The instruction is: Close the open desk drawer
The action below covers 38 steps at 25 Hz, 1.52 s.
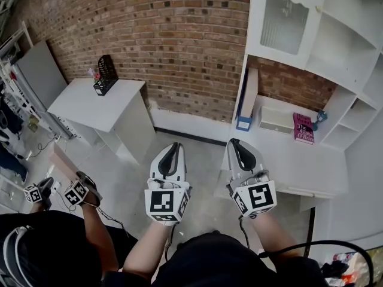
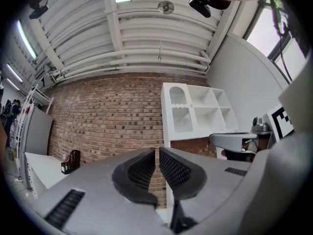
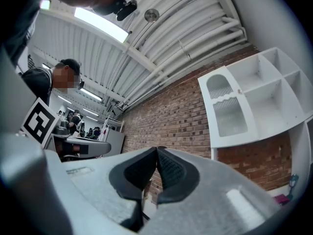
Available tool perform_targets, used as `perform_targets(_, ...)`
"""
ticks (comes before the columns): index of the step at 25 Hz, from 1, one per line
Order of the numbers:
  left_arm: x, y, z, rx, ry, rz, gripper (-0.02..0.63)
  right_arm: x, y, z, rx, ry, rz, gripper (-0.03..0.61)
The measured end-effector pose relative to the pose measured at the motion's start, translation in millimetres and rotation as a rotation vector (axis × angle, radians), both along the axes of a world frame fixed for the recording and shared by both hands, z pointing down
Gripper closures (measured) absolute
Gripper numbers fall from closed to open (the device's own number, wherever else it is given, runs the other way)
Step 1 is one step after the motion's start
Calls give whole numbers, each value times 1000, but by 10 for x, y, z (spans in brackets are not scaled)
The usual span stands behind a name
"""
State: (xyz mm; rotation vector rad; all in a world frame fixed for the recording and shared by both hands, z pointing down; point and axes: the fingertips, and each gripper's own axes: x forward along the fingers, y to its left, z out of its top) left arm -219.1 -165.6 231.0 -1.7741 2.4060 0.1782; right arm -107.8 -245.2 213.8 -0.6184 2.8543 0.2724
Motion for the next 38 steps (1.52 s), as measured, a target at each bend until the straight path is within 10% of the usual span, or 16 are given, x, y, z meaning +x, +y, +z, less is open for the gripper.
perform_targets(38, -267, -580, 210, -60, 4, -56, 588, -199, -686, 239, -48, 5, -46, 574)
